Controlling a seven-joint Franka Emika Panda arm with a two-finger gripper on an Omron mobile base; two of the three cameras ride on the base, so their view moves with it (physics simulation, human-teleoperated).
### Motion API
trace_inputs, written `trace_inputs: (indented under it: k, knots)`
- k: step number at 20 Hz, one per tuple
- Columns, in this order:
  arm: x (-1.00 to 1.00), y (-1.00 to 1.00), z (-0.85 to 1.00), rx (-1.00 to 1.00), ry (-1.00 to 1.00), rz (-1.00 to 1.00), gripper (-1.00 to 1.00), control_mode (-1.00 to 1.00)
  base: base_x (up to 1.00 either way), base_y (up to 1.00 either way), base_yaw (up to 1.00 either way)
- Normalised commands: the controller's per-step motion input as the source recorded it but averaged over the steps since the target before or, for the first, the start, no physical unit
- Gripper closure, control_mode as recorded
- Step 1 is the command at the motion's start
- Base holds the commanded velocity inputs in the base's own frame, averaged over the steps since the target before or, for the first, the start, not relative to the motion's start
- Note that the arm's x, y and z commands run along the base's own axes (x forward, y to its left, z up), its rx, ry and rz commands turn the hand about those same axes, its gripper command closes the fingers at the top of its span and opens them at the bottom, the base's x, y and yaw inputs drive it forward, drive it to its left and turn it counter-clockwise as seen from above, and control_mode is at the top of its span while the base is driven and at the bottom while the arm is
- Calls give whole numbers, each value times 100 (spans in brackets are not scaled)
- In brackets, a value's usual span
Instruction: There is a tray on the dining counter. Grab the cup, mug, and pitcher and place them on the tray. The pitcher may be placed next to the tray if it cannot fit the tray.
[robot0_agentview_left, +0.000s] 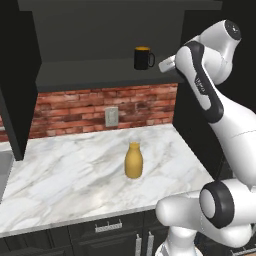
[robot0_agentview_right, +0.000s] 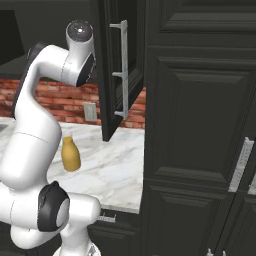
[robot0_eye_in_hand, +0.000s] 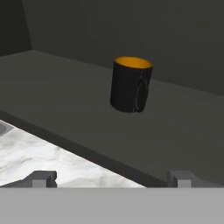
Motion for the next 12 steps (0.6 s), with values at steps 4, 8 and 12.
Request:
trace_inputs:
  k: [4,8,12]
  knots:
    - [8,0,0,0,0,0,-100,-100,0,0,0]
    - [17,0,0,0,0,0,-100,-100,0,0,0]
    - [23,0,0,0,0,0,-100,-100,0,0,0]
